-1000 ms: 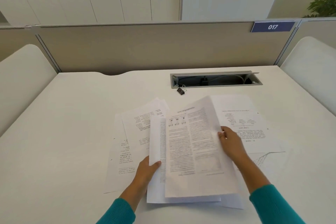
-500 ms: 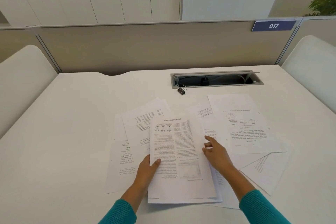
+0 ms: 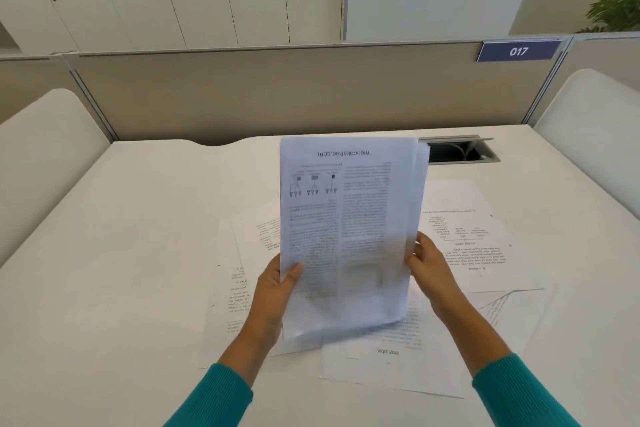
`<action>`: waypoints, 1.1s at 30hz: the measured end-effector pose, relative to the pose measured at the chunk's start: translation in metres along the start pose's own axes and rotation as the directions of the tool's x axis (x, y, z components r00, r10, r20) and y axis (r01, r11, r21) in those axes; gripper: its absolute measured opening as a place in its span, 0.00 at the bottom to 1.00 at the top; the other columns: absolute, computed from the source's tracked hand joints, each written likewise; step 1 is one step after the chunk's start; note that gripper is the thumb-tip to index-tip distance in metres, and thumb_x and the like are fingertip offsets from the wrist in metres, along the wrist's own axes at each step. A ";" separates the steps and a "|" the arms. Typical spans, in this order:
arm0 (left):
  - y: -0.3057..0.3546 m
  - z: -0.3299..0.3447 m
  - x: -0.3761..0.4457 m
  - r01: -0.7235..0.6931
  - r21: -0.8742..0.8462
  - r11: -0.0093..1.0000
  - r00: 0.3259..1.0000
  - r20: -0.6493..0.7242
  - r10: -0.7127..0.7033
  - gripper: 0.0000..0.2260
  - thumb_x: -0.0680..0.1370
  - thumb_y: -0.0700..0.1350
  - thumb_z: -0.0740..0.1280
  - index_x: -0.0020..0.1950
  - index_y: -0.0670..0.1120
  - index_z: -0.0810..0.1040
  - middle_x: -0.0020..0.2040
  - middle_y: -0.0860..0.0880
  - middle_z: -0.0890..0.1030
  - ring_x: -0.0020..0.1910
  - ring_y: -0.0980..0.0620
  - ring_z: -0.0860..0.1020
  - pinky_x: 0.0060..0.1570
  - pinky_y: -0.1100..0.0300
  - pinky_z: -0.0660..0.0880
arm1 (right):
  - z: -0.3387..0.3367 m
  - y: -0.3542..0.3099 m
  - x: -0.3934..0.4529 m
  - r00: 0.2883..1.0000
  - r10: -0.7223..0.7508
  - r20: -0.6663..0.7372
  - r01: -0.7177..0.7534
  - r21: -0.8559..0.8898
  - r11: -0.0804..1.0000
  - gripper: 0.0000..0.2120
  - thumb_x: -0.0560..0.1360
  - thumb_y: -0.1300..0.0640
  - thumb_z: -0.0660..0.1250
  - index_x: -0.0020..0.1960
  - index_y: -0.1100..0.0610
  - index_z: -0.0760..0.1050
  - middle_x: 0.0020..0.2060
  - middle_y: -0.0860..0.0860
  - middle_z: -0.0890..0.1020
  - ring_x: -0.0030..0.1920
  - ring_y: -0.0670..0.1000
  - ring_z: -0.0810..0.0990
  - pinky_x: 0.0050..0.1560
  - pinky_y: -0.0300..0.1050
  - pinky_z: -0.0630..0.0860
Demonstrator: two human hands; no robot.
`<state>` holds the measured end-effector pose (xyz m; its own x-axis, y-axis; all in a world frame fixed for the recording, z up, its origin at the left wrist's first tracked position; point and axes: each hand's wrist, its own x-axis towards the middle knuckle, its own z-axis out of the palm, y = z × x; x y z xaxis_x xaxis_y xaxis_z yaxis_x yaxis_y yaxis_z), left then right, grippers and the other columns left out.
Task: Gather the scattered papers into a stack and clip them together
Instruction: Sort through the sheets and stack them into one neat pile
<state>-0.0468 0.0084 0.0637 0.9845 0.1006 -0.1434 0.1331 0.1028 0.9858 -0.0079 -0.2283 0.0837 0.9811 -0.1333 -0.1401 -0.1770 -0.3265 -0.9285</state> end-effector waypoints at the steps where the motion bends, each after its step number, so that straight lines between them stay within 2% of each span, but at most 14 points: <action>1: 0.005 0.001 0.001 -0.025 0.006 1.000 1.000 -0.005 0.025 0.13 0.76 0.46 0.64 0.60 0.54 0.76 0.54 0.55 0.83 0.53 0.58 0.80 0.47 0.67 0.79 | -0.002 -0.005 -0.002 0.999 -0.039 -0.005 0.039 0.022 0.999 0.17 0.77 0.64 0.55 0.64 0.54 0.68 0.58 0.52 0.77 0.54 0.51 0.76 0.51 0.43 0.73; 3: 0.013 0.003 0.003 -0.048 0.003 0.999 0.999 -0.015 0.048 0.13 0.77 0.44 0.62 0.62 0.51 0.75 0.56 0.52 0.82 0.56 0.54 0.79 0.52 0.62 0.79 | -0.002 -0.013 -0.007 0.993 -0.109 -0.042 0.111 0.071 0.991 0.15 0.77 0.66 0.54 0.59 0.52 0.70 0.54 0.49 0.78 0.52 0.49 0.77 0.46 0.37 0.74; 6: 0.015 0.010 0.002 -0.041 -0.010 0.999 0.999 -0.022 0.041 0.14 0.78 0.42 0.61 0.64 0.46 0.74 0.59 0.44 0.80 0.59 0.45 0.77 0.60 0.47 0.75 | 0.003 -0.016 -0.013 0.980 -0.184 -0.076 0.189 0.058 0.980 0.14 0.78 0.66 0.53 0.56 0.51 0.69 0.49 0.48 0.77 0.48 0.41 0.76 0.38 0.31 0.71; 8: 0.011 0.015 -0.001 -0.015 -0.009 1.000 1.000 -0.027 0.015 0.15 0.78 0.41 0.61 0.66 0.44 0.73 0.60 0.42 0.79 0.59 0.43 0.77 0.61 0.44 0.74 | 0.008 -0.013 -0.015 0.978 -0.199 -0.054 0.201 0.036 0.979 0.13 0.78 0.66 0.54 0.57 0.50 0.67 0.49 0.48 0.76 0.47 0.40 0.75 0.38 0.30 0.70; 10: 0.005 0.018 -0.002 0.030 -0.010 1.000 0.999 -0.031 -0.030 0.14 0.78 0.41 0.62 0.64 0.45 0.74 0.58 0.41 0.79 0.58 0.42 0.77 0.60 0.42 0.74 | 0.013 -0.006 -0.017 0.983 -0.185 -0.012 0.185 0.027 0.982 0.15 0.77 0.65 0.56 0.58 0.49 0.66 0.49 0.46 0.76 0.48 0.42 0.75 0.43 0.31 0.71; 13: -0.003 0.019 -0.002 0.079 0.004 0.997 0.996 -0.034 -0.078 0.09 0.78 0.42 0.63 0.56 0.51 0.75 0.54 0.42 0.80 0.55 0.42 0.78 0.56 0.43 0.76 | 0.018 0.007 -0.020 0.985 -0.168 0.031 0.169 -0.026 0.985 0.16 0.78 0.64 0.58 0.63 0.51 0.65 0.52 0.44 0.74 0.50 0.44 0.74 0.49 0.33 0.70; 16: -0.006 0.019 -0.002 0.105 0.019 0.994 0.994 -0.041 -0.104 0.12 0.78 0.43 0.62 0.62 0.48 0.73 0.54 0.43 0.79 0.56 0.42 0.77 0.57 0.45 0.76 | 0.019 0.018 -0.020 0.989 -0.140 0.044 0.143 -0.065 0.988 0.14 0.79 0.60 0.56 0.65 0.54 0.65 0.52 0.43 0.73 0.50 0.43 0.73 0.51 0.35 0.70; 19: -0.003 0.019 0.000 0.096 0.007 0.995 0.994 -0.046 -0.095 0.16 0.79 0.43 0.61 0.67 0.46 0.70 0.60 0.42 0.78 0.60 0.42 0.75 0.63 0.43 0.71 | 0.018 0.020 -0.018 0.988 -0.153 0.008 0.153 -0.108 0.982 0.12 0.80 0.59 0.54 0.62 0.55 0.67 0.49 0.43 0.74 0.44 0.40 0.75 0.39 0.25 0.72; 21: 0.000 0.020 0.002 0.097 -0.009 0.995 0.994 -0.052 -0.097 0.17 0.79 0.43 0.61 0.67 0.45 0.70 0.61 0.42 0.77 0.61 0.42 0.75 0.64 0.44 0.71 | 0.016 0.018 -0.015 0.987 -0.162 -0.015 0.159 -0.123 0.980 0.11 0.80 0.60 0.53 0.61 0.55 0.67 0.48 0.44 0.75 0.43 0.40 0.75 0.35 0.25 0.71; 25: 0.000 0.023 0.001 0.117 -0.016 0.993 0.991 -0.060 -0.118 0.16 0.79 0.44 0.62 0.66 0.47 0.71 0.59 0.44 0.78 0.59 0.43 0.75 0.62 0.47 0.73 | 0.016 0.019 -0.015 0.985 -0.168 -0.023 0.164 -0.131 0.978 0.10 0.80 0.60 0.53 0.59 0.54 0.67 0.48 0.45 0.75 0.43 0.39 0.75 0.37 0.27 0.72; 27: -0.004 0.025 -0.002 0.134 -0.020 0.991 0.989 -0.061 -0.135 0.14 0.79 0.44 0.62 0.64 0.49 0.72 0.56 0.46 0.79 0.58 0.44 0.76 0.58 0.50 0.74 | 0.019 0.023 -0.017 0.989 -0.150 0.009 0.150 -0.137 0.979 0.10 0.80 0.59 0.55 0.60 0.55 0.66 0.50 0.46 0.75 0.44 0.42 0.76 0.44 0.32 0.76; 29: -0.007 0.028 -0.004 0.160 -0.019 0.987 0.984 -0.079 -0.161 0.13 0.79 0.44 0.62 0.63 0.50 0.71 0.58 0.46 0.78 0.58 0.45 0.75 0.59 0.50 0.73 | 0.020 0.028 -0.018 0.992 -0.123 0.041 0.128 -0.156 0.979 0.11 0.80 0.58 0.55 0.62 0.56 0.66 0.52 0.47 0.75 0.47 0.46 0.76 0.49 0.38 0.75; 31: -0.008 0.029 -0.005 0.186 -0.031 0.982 0.977 -0.099 -0.189 0.12 0.79 0.44 0.62 0.62 0.50 0.71 0.58 0.45 0.78 0.57 0.45 0.76 0.59 0.49 0.73 | 0.020 0.030 -0.019 0.993 -0.113 0.037 0.118 -0.162 0.980 0.12 0.80 0.59 0.55 0.62 0.57 0.67 0.51 0.47 0.75 0.49 0.48 0.76 0.46 0.34 0.73; 33: -0.006 0.028 -0.005 0.185 -0.045 0.982 0.977 -0.102 -0.189 0.12 0.79 0.44 0.62 0.62 0.49 0.72 0.59 0.45 0.78 0.57 0.45 0.76 0.60 0.49 0.73 | 0.017 0.029 -0.018 0.992 -0.128 0.013 0.128 -0.159 0.979 0.12 0.80 0.60 0.54 0.63 0.58 0.68 0.51 0.47 0.75 0.51 0.49 0.75 0.49 0.36 0.72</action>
<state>-0.0494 -0.0208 0.0611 0.9247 0.1798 -0.3355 0.3082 0.1639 0.9371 -0.0289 -0.2192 0.0531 0.9967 -0.0779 -0.0248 -0.0596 -0.4857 -0.8721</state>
